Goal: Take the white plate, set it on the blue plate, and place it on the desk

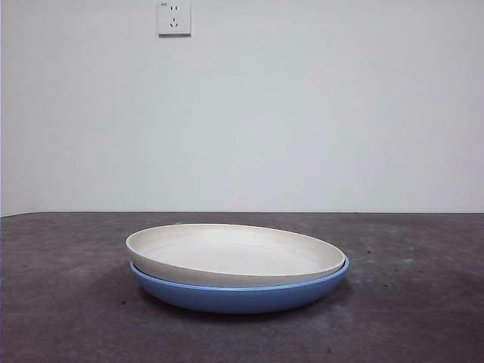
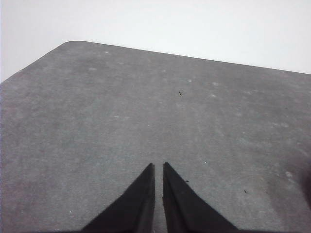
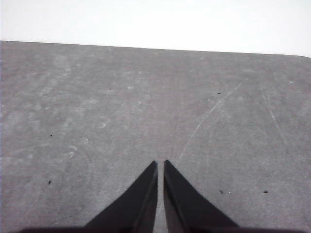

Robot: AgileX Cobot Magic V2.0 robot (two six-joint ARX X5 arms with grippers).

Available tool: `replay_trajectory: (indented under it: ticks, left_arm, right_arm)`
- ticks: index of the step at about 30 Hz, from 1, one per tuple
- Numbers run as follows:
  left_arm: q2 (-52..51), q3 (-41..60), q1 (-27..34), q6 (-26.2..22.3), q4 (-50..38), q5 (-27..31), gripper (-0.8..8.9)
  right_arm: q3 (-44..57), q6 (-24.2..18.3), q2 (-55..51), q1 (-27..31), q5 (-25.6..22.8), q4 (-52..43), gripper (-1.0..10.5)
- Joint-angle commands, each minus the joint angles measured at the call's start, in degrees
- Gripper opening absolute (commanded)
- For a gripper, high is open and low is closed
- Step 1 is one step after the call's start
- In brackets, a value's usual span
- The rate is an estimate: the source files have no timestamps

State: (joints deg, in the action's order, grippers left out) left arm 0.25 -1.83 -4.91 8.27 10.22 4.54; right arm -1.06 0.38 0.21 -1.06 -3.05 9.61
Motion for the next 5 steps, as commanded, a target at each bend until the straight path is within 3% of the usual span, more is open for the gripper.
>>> replay_trajectory:
  ticks: [1,5]
  left_arm:
    - [-0.1,1.2,-0.1,-0.2,0.0,0.2,0.28]
    - [-0.1,1.2,-0.1,-0.2,0.0,0.2,0.28]
  right_arm:
    - [0.3,-0.2,0.0,0.1,0.0,-0.6,0.2]
    - [0.3,-0.2,0.0,0.1,0.0,-0.6,0.2]
